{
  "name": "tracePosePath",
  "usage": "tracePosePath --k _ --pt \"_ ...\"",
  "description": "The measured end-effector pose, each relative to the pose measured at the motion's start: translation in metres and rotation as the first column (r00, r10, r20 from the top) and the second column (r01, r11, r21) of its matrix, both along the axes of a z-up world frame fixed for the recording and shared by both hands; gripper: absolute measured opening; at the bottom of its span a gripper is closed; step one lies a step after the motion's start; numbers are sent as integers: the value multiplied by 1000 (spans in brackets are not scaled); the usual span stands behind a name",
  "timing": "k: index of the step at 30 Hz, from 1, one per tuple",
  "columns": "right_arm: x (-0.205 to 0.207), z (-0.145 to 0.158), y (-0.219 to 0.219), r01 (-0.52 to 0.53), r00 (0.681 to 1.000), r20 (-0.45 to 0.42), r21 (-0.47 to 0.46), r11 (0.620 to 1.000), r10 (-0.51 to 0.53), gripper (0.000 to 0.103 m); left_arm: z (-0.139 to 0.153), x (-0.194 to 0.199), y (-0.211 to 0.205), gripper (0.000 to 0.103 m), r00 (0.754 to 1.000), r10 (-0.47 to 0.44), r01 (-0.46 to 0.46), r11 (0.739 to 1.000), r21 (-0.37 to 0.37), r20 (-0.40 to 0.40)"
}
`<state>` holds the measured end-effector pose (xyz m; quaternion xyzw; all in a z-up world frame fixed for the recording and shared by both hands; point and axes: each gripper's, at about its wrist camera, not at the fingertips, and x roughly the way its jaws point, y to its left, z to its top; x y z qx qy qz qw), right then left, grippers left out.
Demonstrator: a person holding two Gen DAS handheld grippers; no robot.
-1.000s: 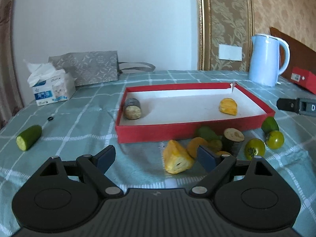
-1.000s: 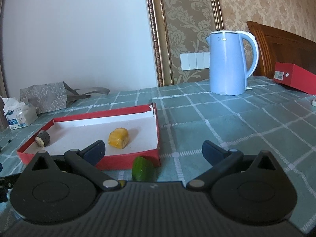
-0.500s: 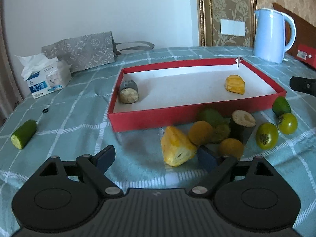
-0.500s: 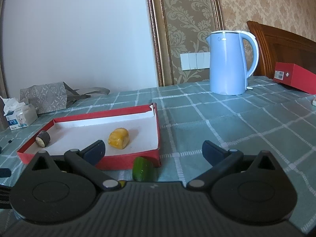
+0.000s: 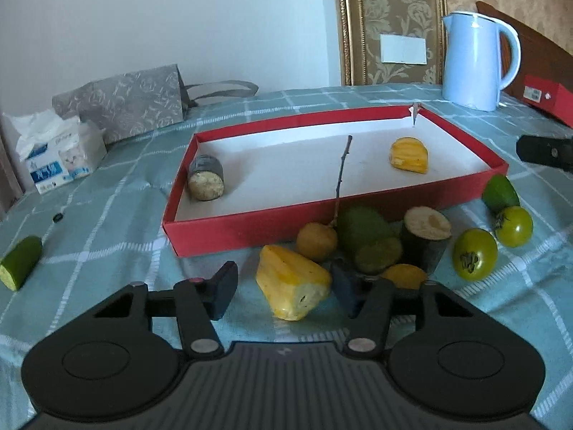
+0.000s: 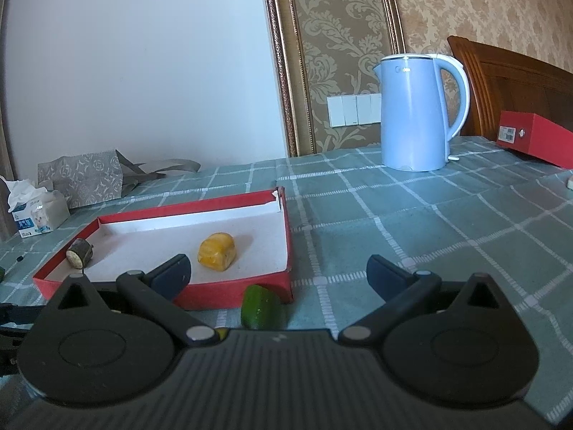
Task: Organize fruits
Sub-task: 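Grasp the large yellow jackfruit chunk with the left gripper, then lift the jackfruit chunk with the left gripper while the right grasps a green round fruit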
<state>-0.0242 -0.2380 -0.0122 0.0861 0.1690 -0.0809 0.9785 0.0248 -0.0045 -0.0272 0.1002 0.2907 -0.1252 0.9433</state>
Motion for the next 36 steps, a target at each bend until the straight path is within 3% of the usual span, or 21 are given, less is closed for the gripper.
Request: tracePosePath --k 3,9,22,29,33,36 --pt "0 0 0 0 1000 0 0 1000 0 103 0 -1 -1 47 1000 -19 19 1000 -8 -2" --pt "0 0 -1 2 1000 0 0 1000 -2 103 0 7 9 52 999 -3 -1 997 -83 -45" --pt "-2 1 -3 13 1000 13 9 1000 -13 103 1 0 4 41 1000 -18 17 998 -61 -18" --pt "-10 4 -17 63 997 44 47 997 -65 103 7 0 17 38 999 49 -48 993 -112 3" --pt "-19 -1 -25 70 997 18 47 996 -70 103 6 2 20 37 997 73 -73 992 -101 1" --pt "-29 -5 -28 25 1000 8 34 999 -26 103 7 2 21 37 997 74 -73 991 -109 5"
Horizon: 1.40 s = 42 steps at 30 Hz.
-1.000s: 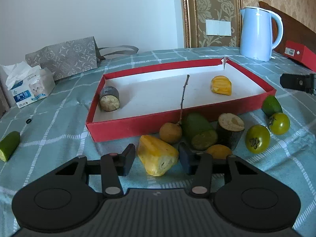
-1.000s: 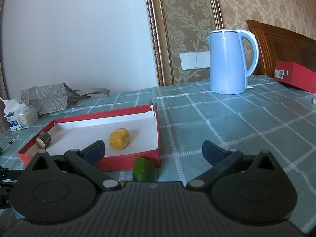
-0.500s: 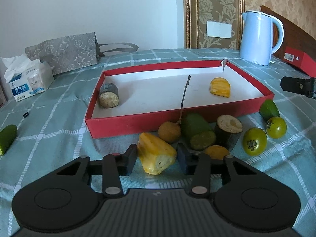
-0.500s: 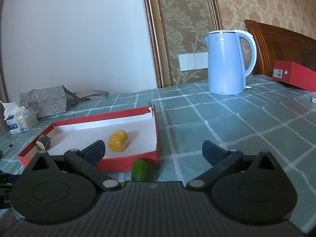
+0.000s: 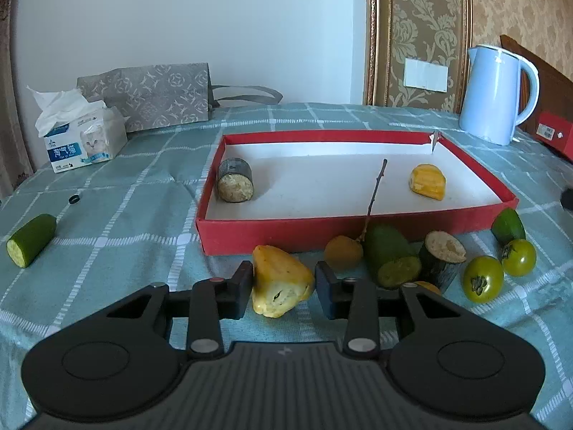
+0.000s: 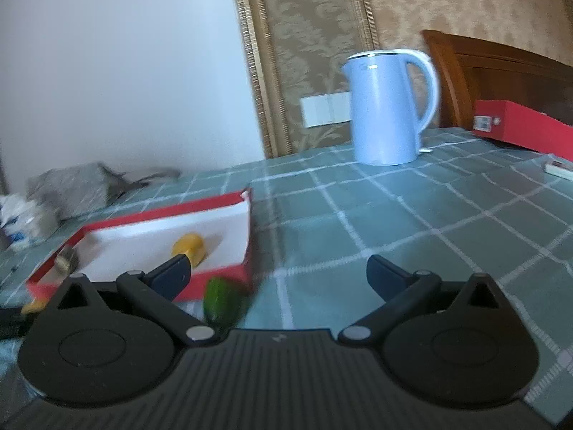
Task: Organize fruits
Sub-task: 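Lift the jackfruit chunk with the left gripper while the right grasps a green round fruit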
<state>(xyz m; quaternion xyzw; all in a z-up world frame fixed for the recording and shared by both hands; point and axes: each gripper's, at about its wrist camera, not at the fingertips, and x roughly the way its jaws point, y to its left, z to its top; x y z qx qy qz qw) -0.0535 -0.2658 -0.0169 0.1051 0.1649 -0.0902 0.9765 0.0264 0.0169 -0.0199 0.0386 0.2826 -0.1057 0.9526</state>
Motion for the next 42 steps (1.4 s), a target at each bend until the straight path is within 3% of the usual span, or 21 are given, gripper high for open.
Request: tracePosePath --k 4,5,7,9,11,14,20,28,34,39,40,42 --pt "-10 -6 14 -100 995 -36 -102 990 97 101 -1 0 -1 37 1000 -6 6 1000 8 0" --pt "-10 -8 20 -125 992 -47 -136 983 120 90 -1 0 -1 37 1000 -6 6 1000 6 1" --pt "-11 -7 29 -177 984 -49 -165 970 171 80 -1 0 -1 37 1000 -6 6 1000 3 -2" --pt "-9 -7 39 -222 975 -72 -189 957 212 76 -1 0 0 37 1000 -5 5 1000 -1 -5" --pt "-3 -9 46 -265 963 -107 -194 945 248 61 -1 0 0 37 1000 -5 5 1000 -2 -9" --pt "2 -10 52 -325 943 -137 -178 929 304 46 -2 0 -1 37 1000 -7 7 1000 6 -8" --pt "19 -14 59 -371 921 -192 -167 913 339 43 -2 -1 -3 37 1000 -10 10 1000 28 -3" --pt "36 -16 65 -358 925 -214 -205 911 316 41 -7 1 -9 40 1000 -11 12 998 66 -20" --pt "35 -16 70 -357 922 -244 -238 903 300 41 -7 4 -4 40 999 -8 9 999 33 -37" --pt "35 -14 61 -375 914 -240 -190 907 327 42 -7 3 -5 41 999 -9 11 999 45 -34" --pt "37 -14 60 -374 913 -247 -183 909 326 42 -7 3 -5 41 999 -11 13 999 46 -34" --pt "39 -14 62 -409 897 -267 -200 891 352 54 -7 2 -5 41 1000 -9 11 999 52 -29"
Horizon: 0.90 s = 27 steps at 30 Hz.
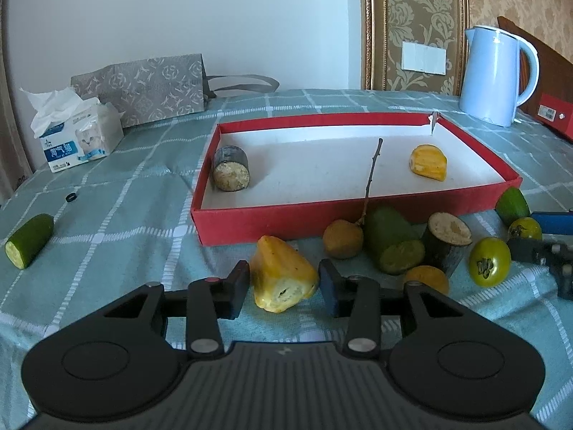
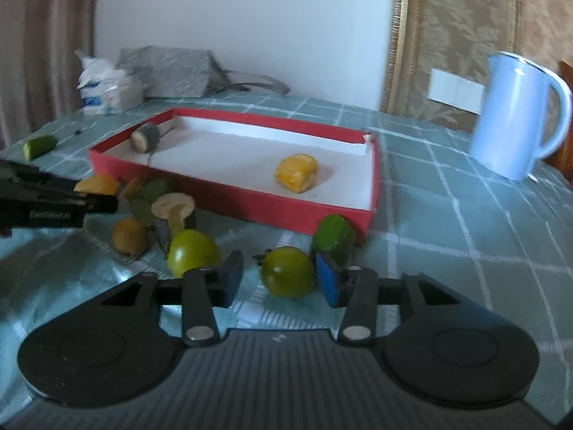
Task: Organize fruits
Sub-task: 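Lift the jackfruit chunk with the left gripper while the right grasps a green round fruit, then lower the jackfruit chunk into the red tray and open the left gripper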
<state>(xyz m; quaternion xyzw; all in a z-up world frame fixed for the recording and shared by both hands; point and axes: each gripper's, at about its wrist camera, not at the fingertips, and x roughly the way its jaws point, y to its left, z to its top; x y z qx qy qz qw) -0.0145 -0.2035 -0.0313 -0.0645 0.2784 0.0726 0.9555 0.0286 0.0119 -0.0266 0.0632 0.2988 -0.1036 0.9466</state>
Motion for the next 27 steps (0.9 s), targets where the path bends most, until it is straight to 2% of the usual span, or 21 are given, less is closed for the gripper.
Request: tracePosePath --k 2,4,7,9,11,12,16,18,20,23,27 --pt "-3 -4 7 -9 1000 6 -55 998 10 57 0 0 -1 41 1000 4 -4 1000 9 6" --pt "-4 -8 9 -4 1000 5 -67 998 4 58 0 -1 -1 39 1000 2 -2 1000 13 11" --pt "-2 -4 1 0 1000 7 4 1000 0 59 0 -3 -3 39 1000 -3 2 1000 27 20" --pt "0 -3 -3 13 1000 6 27 1000 -13 54 0 -3 -3 39 1000 -2 2 1000 23 19" --pt "2 -3 -5 38 999 6 33 999 -38 39 1 -2 -2 39 1000 -1 1 1000 9 13" --pt "3 -3 -4 43 999 6 27 999 -43 36 1 -2 -1 39 1000 0 0 1000 2 11" --pt "3 -9 11 51 999 18 -94 994 -50 36 1 -2 -1 38 1000 -1 0 1000 8 13" --pt "3 -9 15 56 998 20 -122 991 -54 36 1 -2 1 38 1000 1 -1 1000 8 15" --pt "2 -7 9 70 997 22 -75 995 -69 33 1 -3 1 38 1000 6 -6 1000 -1 18" --pt "4 -5 -7 68 998 -7 86 994 -67 33 5 -6 4 38 998 29 -28 1000 -12 54" --pt "2 -6 -13 69 998 -4 134 989 -69 33 5 -7 5 38 998 50 -50 999 -6 47"
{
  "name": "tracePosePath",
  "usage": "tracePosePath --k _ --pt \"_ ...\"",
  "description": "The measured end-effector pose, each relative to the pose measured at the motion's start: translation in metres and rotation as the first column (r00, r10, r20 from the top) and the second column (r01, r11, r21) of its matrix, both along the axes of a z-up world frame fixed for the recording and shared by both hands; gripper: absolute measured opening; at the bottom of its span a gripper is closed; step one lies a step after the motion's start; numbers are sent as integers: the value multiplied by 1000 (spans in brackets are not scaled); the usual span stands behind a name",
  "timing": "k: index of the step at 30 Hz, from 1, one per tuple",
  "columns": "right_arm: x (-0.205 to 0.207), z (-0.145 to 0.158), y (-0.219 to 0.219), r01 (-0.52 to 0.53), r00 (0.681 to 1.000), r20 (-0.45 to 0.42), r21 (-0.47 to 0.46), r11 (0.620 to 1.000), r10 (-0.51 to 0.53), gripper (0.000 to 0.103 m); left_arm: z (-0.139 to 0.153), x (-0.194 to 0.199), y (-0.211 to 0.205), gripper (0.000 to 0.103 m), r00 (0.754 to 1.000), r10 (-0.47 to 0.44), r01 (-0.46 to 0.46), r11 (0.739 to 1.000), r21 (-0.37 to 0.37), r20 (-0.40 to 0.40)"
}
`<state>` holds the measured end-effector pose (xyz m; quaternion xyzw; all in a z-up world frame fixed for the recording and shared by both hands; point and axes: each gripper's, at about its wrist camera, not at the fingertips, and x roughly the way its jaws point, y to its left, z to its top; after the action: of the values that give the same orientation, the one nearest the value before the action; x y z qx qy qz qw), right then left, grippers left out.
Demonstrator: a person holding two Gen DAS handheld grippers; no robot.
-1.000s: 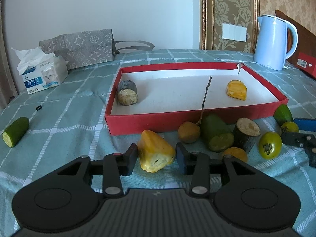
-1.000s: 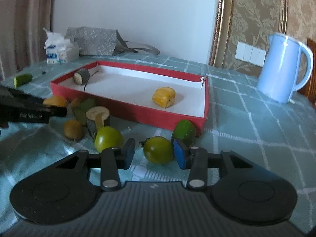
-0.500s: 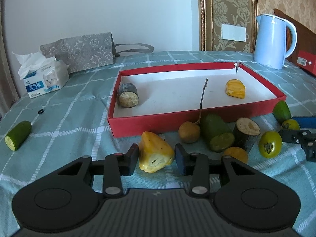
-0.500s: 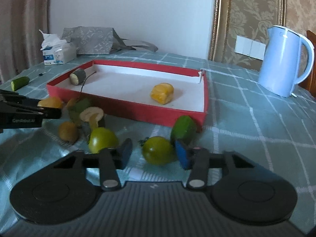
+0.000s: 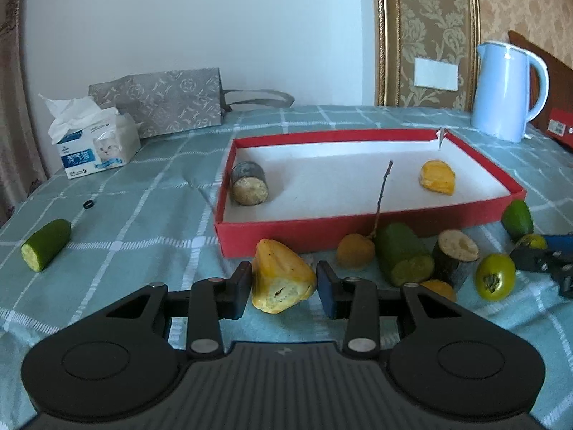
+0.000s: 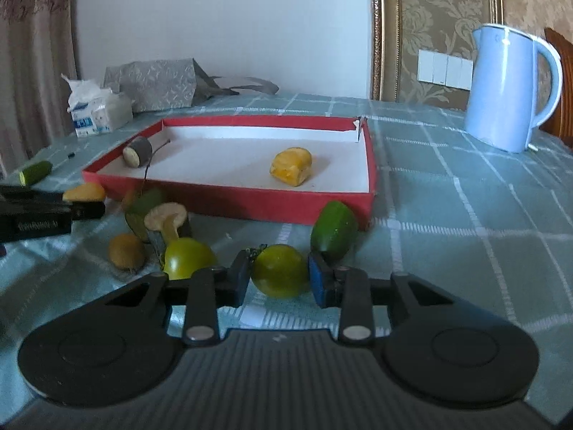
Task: Organize fruits
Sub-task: 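Lower the jackfruit chunk into the red tray and open the left gripper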
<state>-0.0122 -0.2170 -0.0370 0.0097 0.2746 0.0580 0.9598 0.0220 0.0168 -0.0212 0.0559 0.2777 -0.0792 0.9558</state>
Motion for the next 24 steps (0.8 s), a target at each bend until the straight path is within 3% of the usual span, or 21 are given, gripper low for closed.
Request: tracePosePath --k 8,15,19,24 --pt "0 -1 -8 8 1000 -1 55 998 -8 33 5 -4 -3 38 1000 19 -19 1000 20 19" --pt "1 -2 -9 7 1000 -12 64 998 -6 33 25 -1 -9 38 997 -2 0 1000 25 82" --pt "2 -2 -9 6 1000 -15 65 998 -5 33 41 21 -16 38 993 -13 11 1000 19 114" --pt "2 -3 -10 7 1000 -15 73 997 -6 33 43 69 -24 38 997 -17 19 1000 -21 70"
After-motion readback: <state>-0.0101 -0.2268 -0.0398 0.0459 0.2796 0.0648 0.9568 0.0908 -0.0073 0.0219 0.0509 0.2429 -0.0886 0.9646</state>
